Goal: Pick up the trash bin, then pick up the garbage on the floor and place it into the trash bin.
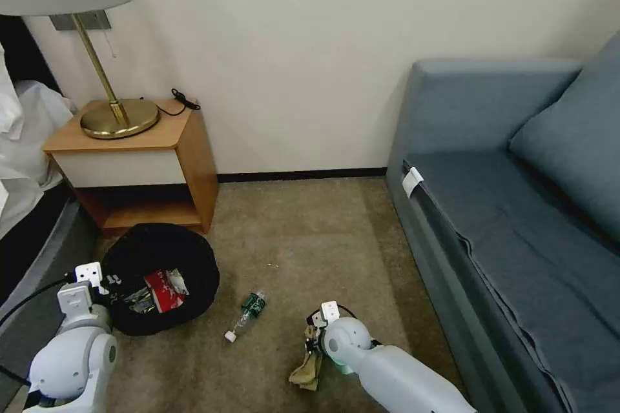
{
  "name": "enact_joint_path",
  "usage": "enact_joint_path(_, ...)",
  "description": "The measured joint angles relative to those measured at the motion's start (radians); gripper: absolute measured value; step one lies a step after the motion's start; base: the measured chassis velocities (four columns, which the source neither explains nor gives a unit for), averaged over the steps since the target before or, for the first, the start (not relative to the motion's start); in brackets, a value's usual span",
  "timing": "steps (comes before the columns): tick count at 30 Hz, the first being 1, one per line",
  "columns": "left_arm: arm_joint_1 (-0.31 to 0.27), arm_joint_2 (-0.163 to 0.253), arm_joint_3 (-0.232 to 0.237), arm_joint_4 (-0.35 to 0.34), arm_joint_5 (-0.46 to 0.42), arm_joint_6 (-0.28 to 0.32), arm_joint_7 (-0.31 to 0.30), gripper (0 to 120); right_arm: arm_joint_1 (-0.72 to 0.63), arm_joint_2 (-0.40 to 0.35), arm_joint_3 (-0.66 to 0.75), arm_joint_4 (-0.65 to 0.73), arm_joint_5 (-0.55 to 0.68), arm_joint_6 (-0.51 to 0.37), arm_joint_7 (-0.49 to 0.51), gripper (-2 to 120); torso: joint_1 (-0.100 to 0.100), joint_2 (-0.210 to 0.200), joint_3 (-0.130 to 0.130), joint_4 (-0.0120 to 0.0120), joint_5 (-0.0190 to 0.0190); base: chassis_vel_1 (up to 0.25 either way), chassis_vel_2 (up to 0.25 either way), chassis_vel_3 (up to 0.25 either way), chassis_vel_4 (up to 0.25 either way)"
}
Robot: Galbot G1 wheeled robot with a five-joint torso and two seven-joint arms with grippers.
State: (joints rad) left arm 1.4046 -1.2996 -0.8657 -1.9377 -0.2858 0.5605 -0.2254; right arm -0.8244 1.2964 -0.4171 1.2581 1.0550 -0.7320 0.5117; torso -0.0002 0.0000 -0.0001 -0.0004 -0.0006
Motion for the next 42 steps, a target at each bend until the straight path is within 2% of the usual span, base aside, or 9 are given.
enact_joint_path(5, 0.004, 0.0, 0.0, -0.001, 0.0, -0.005, 0.001, 2, 0.014, -0.005, 0.0, -0.004, -0.01, 0.0, -0.015, 2, 0.0, 0.0, 0.0, 0.0007, 0.0011, 0.0, 0.0, 0.0, 0.0)
enact_joint_path(9, 0.008, 0.0, -0.001, -0.001, 0.0, -0.01, 0.001, 2, 0.023, -0.011, -0.009, 0.001, -0.012, 0.0, -0.019, 1, 0.0, -0.001, 0.001, 0.0011, 0.0014, 0.0, 0.0, 0.0, 0.0)
enact_joint_path(11, 0.012, 0.001, -0.002, -0.001, -0.001, -0.015, 0.001, 2, 0.042, -0.017, -0.02, 0.023, -0.009, -0.002, -0.036, 1, 0.0, -0.001, 0.001, 0.0026, 0.0042, 0.025, 0.02, 0.005, 0.003)
enact_joint_path(14, 0.012, 0.002, -0.002, -0.001, -0.001, -0.015, -0.003, 2, 0.059, -0.021, -0.019, 0.034, -0.011, -0.001, -0.035, 1, 0.0, -0.001, 0.001, 0.0022, 0.0011, 0.034, 0.027, 0.02, 0.022)
enact_joint_path(17, 0.012, 0.003, -0.002, -0.001, -0.002, -0.015, -0.001, 2, 0.081, -0.025, -0.02, 0.053, -0.022, -0.001, -0.036, 1, 0.0, -0.001, 0.0, 0.0006, 0.0013, 0.0, 0.0, 0.0, 0.0)
enact_joint_path(25, 0.012, 0.007, -0.001, -0.003, -0.003, -0.015, 0.0, 2, 0.123, -0.037, -0.01, 0.102, -0.067, 0.009, -0.059, 1, 0.0, -0.001, 0.0, 0.0005, 0.001, 0.0, 0.0, 0.0, 0.0)
enact_joint_path(30, 0.01, 0.009, 0.002, -0.006, -0.003, -0.011, 0.0, 2, 0.192, -0.04, 0.005, 0.138, -0.112, 0.046, -0.127, 1, 0.0, 0.0, 0.0, 0.0003, 0.0008, 0.0, 0.0, 0.0, 0.0)
enact_joint_path(34, 0.004, 0.003, 0.01, -0.014, 0.0, -0.006, 0.0, 2, 0.273, -0.026, 0.004, 0.177, -0.092, 0.065, -0.182, 1, 0.0, 0.0, 0.0, 0.0004, 0.0006, 0.0, 0.0, 0.0, 0.0)
enact_joint_path(42, -0.024, 0.002, 0.026, -0.041, 0.005, 0.024, -0.002, 2, 0.431, 0.086, -0.022, 0.177, -0.051, 0.102, -0.25, 1, 0.0, 0.0, 0.0, 0.0003, 0.0006, 0.0, 0.0, 0.0, 0.0)
